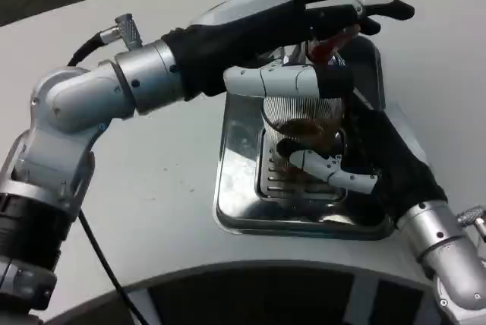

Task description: Grasp the cup under the faucet to collect the drink, then remove the cup.

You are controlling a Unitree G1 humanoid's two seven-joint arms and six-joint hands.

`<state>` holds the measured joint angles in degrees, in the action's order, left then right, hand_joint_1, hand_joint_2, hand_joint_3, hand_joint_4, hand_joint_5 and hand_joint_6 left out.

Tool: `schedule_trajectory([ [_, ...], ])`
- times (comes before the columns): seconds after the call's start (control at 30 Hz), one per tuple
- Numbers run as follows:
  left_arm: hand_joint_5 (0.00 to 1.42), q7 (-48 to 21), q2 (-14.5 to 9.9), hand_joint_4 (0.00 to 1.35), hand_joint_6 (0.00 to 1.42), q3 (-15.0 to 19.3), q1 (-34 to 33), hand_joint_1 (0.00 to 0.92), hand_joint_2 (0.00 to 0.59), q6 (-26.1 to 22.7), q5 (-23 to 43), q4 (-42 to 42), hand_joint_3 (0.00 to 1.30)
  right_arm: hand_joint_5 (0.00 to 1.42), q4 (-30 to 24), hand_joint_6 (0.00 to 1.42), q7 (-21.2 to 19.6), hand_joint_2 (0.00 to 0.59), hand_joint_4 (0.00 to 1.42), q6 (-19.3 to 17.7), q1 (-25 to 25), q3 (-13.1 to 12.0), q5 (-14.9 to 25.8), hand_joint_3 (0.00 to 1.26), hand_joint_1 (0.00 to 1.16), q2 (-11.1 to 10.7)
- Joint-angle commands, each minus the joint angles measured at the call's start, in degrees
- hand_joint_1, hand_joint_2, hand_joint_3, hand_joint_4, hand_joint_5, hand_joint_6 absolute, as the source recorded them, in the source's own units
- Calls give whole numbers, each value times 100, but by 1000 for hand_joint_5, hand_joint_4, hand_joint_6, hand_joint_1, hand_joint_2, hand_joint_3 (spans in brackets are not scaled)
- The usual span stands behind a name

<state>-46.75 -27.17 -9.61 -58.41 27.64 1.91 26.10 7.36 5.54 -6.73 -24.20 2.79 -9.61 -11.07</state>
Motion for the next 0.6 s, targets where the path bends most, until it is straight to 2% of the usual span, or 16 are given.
schedule_trajectory([
  [0.03,110,-236,-82,50,93,-203,226,0,26,-70,-251,35,130,158,-13,1,-107,217,117,-150,84,77,-25,101,745,118],
  [0.6,120,-243,-105,60,103,-221,283,0,26,-92,-273,33,131,240,16,59,-689,233,212,-229,171,150,-258,200,766,404],
])
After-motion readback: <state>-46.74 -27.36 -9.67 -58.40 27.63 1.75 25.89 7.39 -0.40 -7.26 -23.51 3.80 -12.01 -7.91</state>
